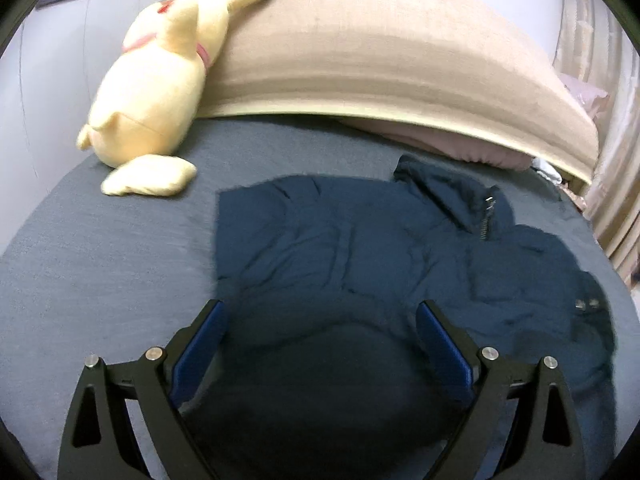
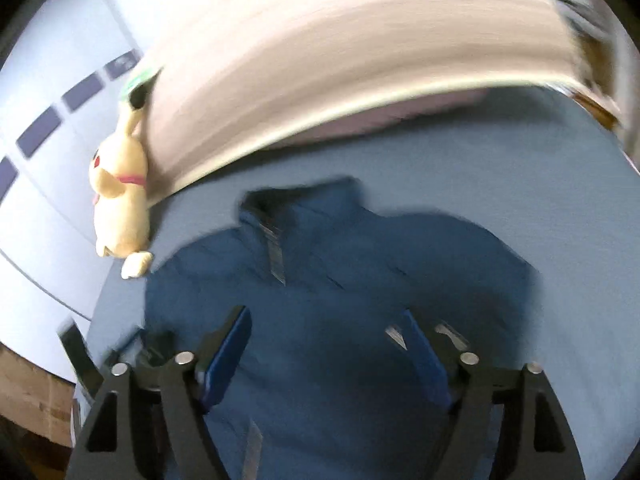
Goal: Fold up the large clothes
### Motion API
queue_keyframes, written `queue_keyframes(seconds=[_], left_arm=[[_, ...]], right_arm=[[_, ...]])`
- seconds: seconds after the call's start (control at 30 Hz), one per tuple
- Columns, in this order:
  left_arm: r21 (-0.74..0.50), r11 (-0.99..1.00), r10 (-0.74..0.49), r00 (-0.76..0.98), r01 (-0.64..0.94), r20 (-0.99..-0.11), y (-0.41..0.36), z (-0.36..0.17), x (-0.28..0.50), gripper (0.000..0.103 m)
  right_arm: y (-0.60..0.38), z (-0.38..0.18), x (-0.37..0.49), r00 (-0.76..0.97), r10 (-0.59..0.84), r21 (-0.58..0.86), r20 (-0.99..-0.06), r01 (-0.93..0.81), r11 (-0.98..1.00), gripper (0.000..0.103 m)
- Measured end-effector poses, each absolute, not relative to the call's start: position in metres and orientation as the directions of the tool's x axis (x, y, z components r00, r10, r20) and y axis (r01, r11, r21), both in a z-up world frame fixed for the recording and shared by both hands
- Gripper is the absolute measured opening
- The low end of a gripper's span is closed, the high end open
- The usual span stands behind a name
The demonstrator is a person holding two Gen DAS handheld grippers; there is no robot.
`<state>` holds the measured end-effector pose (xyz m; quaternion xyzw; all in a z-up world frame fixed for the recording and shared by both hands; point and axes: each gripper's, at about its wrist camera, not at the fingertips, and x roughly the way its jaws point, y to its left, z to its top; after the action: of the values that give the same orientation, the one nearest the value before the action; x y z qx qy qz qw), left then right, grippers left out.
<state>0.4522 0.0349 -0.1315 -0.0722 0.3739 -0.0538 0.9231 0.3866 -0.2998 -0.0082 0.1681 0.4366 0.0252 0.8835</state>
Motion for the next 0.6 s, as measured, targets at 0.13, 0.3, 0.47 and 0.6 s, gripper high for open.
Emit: queue_keyframes(seconds=[0.13,0.3,0.47,0.6], left_arm=[[-0.163,0.986,-0.130,0.727,0.025,-0.674,0.068,-0.105,0.409,0.095],[-0.171,0.982,-0.075,0.661,-0.082,-0.747,0.115,-0.120,0.353,0.095],[-0.179,0.979,-0.080,0.609,-0.103,-0.789,0.135,-0.129,0.273,0.095],[-0.174,0.983,-0.103,0.581,-0.067,-0.807,0.134,-0.135,0.219,0.095]], right_arm=[[-0.370,-0.044,0.314,0.606,0.180,0.372,-0.775,0.207,0.905,0.081],[-0.423,-0.092,0.215,0.644,0.226,0.528,-0.731,0.324,0.785,0.081],[-0.415,-0.119,0.148,0.652,0.314,0.624,-0.691,0.318,0.713,0.081],[-0.389,-0.132,0.112,0.629,0.376,0.643,-0.681,0.267,0.718,0.081]])
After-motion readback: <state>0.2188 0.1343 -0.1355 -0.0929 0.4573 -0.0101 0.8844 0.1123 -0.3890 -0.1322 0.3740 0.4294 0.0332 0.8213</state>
